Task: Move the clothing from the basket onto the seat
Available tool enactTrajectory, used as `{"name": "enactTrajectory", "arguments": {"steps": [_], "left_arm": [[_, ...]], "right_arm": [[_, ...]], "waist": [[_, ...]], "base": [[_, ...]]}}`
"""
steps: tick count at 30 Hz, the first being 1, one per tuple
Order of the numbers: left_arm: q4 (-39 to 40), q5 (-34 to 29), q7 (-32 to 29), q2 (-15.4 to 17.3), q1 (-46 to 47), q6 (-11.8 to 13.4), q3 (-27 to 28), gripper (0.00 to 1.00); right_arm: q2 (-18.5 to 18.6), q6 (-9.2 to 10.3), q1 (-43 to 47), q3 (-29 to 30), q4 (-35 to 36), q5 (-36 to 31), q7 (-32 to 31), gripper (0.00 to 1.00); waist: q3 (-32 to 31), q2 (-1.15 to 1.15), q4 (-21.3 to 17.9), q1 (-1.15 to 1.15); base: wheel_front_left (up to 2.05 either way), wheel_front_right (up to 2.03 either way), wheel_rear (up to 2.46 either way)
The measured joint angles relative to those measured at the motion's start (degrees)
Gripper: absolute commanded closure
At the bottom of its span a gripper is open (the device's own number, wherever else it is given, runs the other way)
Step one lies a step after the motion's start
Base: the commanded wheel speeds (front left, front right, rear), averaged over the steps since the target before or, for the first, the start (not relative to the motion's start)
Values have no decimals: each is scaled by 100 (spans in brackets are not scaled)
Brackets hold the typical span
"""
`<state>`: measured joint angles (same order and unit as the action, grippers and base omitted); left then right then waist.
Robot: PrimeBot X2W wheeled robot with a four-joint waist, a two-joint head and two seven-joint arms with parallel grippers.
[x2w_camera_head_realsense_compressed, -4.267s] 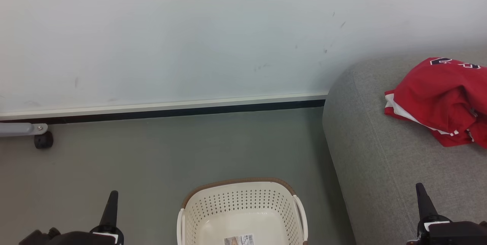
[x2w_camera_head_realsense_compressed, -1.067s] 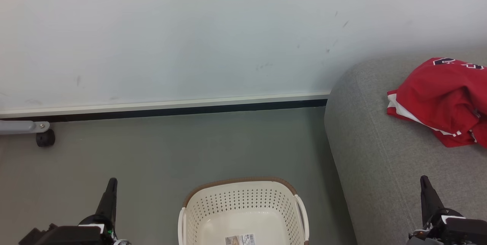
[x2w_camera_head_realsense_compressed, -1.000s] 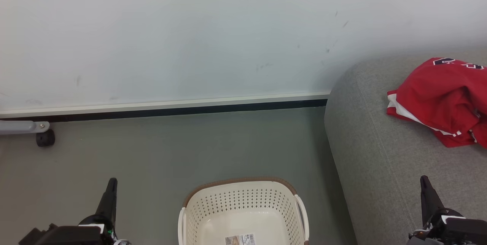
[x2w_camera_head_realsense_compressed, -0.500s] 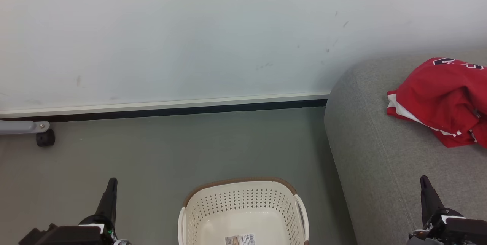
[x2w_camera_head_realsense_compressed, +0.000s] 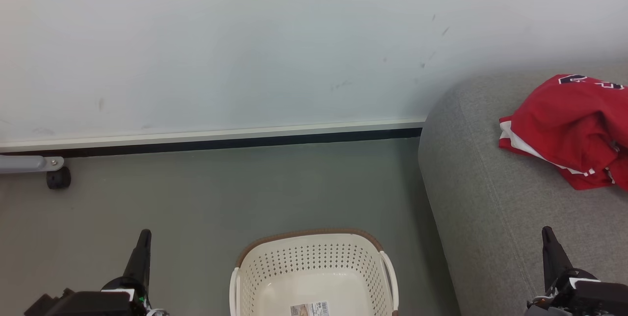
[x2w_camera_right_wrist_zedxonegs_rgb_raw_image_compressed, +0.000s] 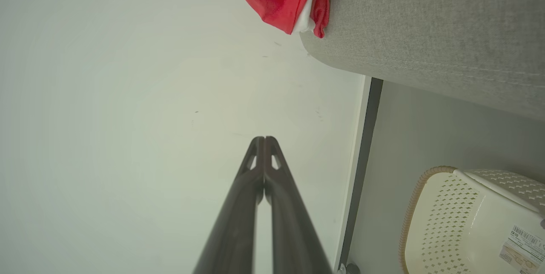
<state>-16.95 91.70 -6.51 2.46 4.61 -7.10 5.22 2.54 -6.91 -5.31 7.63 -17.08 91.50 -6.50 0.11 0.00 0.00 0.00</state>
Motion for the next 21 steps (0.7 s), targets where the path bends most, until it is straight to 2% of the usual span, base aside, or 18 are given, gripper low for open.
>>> {"name": "enactTrajectory", "arguments": {"steps": [21], "left_arm": [[1,0,0,0,0,0,0,100]], "right_arm": [[-1,0,0,0,2,0,0,100]], "waist": [[0,0,0,0]], "base": [[0,0,0]]}}
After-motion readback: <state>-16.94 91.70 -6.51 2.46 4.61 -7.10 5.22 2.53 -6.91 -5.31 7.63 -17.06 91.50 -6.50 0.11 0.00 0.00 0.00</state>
